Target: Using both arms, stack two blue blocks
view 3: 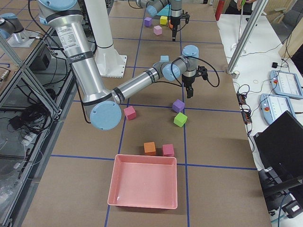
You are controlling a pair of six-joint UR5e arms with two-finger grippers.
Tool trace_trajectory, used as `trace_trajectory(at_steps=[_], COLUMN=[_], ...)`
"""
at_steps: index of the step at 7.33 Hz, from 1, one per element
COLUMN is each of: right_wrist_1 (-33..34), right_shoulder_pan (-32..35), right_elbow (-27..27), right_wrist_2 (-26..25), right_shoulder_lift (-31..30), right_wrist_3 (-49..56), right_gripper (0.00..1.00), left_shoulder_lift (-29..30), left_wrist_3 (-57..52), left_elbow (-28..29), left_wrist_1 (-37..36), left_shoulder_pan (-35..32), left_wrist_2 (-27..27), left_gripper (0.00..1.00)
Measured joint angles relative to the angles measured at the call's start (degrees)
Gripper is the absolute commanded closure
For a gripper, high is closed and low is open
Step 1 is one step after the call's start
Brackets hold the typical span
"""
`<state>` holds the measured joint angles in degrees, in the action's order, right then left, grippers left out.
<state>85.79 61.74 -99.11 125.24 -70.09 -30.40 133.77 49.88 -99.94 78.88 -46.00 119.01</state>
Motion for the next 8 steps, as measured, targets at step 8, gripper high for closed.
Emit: trace_trajectory(at_steps=[8], right_wrist_1=[-0.2], right_shoulder_pan=[18.5], right_elbow=[1.7], right_wrist_2=[7.3], right_shoulder_lift=[-6.8], right_wrist_3=[14.4], right_gripper=[0.0], left_shoulder_lift=[-22.5], left_wrist_3=[-49.3], left_elbow=[-1.2], left_wrist_1=[-9.4], left_shoulder_pan=[-40.7], left_wrist_2=[13.2], left_gripper=[0.0])
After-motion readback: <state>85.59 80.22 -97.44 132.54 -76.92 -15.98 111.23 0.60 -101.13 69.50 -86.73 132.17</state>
